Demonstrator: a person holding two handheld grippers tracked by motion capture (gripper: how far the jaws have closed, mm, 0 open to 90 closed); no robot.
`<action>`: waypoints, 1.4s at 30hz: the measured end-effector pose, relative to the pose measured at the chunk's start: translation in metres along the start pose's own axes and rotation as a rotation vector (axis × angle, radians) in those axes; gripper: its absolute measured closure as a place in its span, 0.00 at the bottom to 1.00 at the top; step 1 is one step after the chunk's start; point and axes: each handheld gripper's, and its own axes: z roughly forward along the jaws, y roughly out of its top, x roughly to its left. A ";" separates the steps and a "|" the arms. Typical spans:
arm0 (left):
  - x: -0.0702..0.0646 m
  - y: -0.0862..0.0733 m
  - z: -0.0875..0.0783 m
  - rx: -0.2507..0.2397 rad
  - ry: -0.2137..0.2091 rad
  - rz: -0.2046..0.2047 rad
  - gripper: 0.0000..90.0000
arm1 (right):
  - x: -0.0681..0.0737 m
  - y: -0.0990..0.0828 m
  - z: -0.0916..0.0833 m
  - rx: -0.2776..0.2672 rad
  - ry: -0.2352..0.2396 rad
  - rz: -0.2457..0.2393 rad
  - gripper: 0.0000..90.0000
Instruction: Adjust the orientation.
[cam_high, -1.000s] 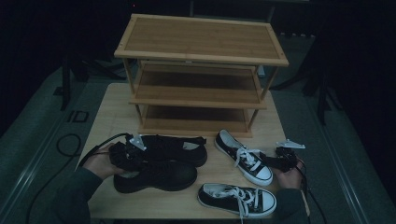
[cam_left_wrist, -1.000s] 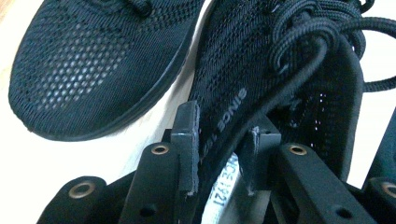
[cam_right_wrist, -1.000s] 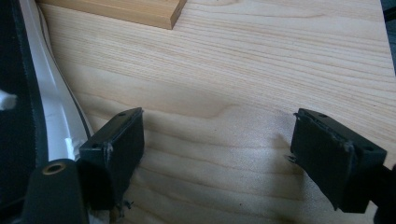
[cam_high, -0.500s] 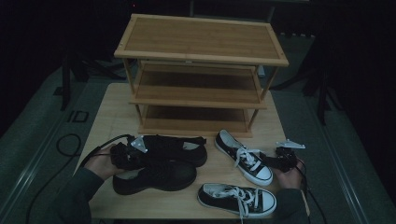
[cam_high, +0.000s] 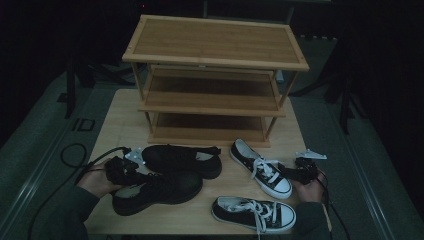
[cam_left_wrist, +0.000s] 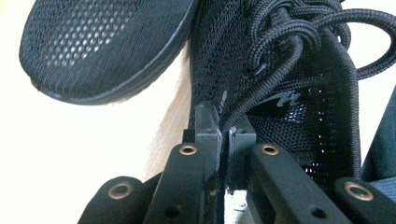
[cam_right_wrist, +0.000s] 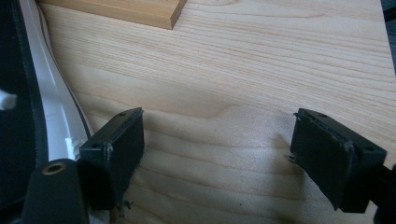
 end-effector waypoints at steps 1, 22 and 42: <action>0.000 -0.002 -0.001 -0.001 -0.003 -0.005 0.97 | 0.000 0.000 0.000 0.000 0.000 0.000 0.19; -0.006 0.015 0.008 0.054 0.030 0.086 0.97 | 0.000 0.000 0.000 0.000 0.000 0.000 0.19; 0.006 -0.040 -0.017 0.013 0.048 -0.048 0.97 | 0.000 0.000 0.000 0.000 0.000 0.000 0.19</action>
